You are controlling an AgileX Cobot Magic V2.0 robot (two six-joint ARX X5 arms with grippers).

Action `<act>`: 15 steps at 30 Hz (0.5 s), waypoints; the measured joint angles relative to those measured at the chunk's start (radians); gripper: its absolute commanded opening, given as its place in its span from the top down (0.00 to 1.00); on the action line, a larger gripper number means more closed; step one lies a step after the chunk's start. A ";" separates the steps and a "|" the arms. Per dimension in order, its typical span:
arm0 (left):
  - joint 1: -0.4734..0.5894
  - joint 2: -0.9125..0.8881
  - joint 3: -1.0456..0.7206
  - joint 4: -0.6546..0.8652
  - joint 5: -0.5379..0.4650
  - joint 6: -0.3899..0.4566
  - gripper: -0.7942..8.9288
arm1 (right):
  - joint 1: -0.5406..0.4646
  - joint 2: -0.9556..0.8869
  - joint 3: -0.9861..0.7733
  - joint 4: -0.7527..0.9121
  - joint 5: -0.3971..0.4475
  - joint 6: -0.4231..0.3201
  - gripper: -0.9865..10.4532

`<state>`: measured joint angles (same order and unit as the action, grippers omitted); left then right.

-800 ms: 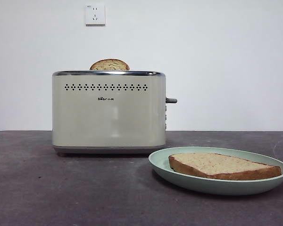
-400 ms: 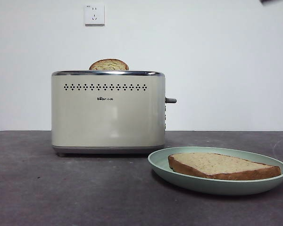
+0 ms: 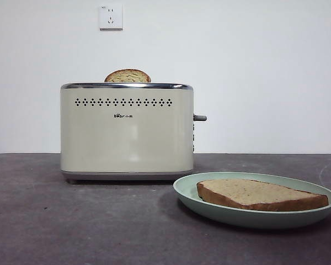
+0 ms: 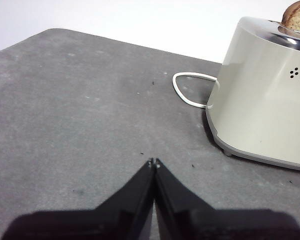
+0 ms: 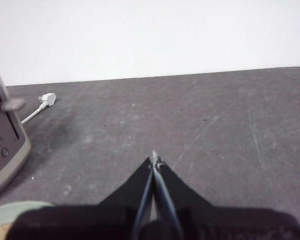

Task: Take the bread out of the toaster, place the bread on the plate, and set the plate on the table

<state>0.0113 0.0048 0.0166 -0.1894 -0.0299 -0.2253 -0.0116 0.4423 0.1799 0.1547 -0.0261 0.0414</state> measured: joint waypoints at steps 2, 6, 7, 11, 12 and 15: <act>0.000 0.000 0.000 0.000 0.000 0.000 0.92 | -0.001 -0.075 -0.074 0.002 0.000 0.001 0.91; 0.000 0.000 0.000 0.000 0.000 0.000 0.92 | -0.001 -0.207 -0.169 -0.062 0.000 0.014 0.91; 0.000 0.000 0.000 0.000 0.000 0.000 0.92 | -0.001 -0.236 -0.169 -0.104 0.000 0.018 0.91; 0.000 0.000 0.000 0.000 0.000 0.000 0.92 | -0.001 -0.353 -0.169 -0.216 0.000 0.021 0.91; 0.000 0.000 0.000 0.000 0.000 0.000 0.92 | -0.001 -0.381 -0.169 -0.245 0.000 0.019 0.91; 0.000 0.000 0.000 0.001 0.000 0.000 0.92 | -0.001 -0.439 -0.166 -0.321 -0.001 0.014 0.91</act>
<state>0.0113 0.0048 0.0166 -0.1883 -0.0296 -0.2253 -0.0124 0.0036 0.0143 -0.1665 -0.0269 0.0555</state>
